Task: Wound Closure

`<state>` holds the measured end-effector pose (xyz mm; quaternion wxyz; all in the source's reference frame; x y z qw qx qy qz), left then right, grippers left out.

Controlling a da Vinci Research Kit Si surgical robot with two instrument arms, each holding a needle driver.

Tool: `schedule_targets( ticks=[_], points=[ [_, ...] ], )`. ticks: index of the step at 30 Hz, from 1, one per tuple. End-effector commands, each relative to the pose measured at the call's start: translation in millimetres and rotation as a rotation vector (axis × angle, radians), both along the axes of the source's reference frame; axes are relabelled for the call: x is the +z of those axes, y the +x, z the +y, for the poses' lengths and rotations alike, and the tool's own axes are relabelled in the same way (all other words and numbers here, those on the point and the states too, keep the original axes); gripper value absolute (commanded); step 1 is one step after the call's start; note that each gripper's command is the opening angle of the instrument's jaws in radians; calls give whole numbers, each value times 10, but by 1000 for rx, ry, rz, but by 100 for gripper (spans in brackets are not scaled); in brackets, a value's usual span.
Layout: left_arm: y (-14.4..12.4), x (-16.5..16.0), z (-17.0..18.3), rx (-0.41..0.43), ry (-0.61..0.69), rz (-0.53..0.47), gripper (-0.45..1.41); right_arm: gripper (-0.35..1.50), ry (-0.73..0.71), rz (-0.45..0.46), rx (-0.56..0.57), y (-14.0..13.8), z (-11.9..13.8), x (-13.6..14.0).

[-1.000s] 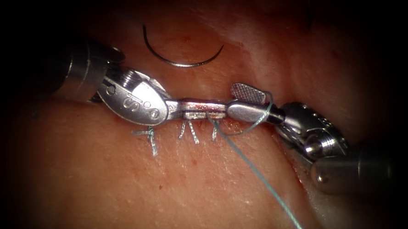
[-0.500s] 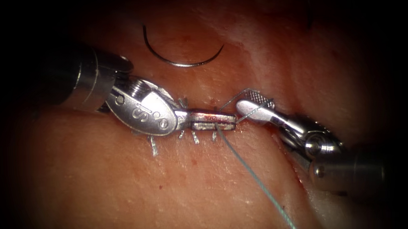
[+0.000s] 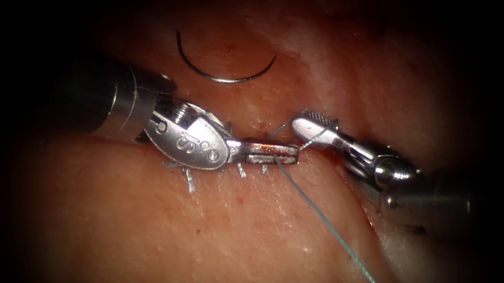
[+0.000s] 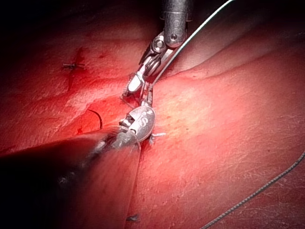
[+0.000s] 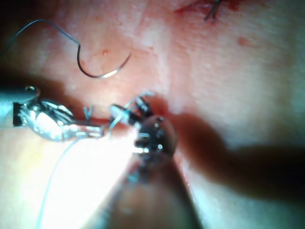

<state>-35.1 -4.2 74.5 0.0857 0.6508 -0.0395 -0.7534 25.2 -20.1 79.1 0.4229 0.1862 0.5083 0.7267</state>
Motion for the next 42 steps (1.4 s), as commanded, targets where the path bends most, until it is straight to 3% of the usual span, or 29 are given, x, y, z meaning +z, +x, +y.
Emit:
schedule_targets(
  ticks=[1, 12, 28, 31, 33, 42],
  points=[
    [-6, 6, 0, 1, -1, -2, -45, 54, 6, -5, -11, 11, -6, 11],
    [-4, 3, 0, 6, 1, -5, -45, 56, 58, -65, -64, 19, -14, 33],
    [-1, 1, -2, 12, 2, -6, -45, 61, 68, -66, -94, 57, 6, 45],
    [-1, 1, -2, 13, 2, -6, -45, 42, 64, -68, -99, 58, 7, 45],
    [-1, 1, -2, 13, 2, -6, -45, -30, 43, -72, -142, 58, 8, 46],
    [5, 2, -1, 13, 0, 1, -45, -35, -69, -135, -216, 43, 13, 32]
  ],
)
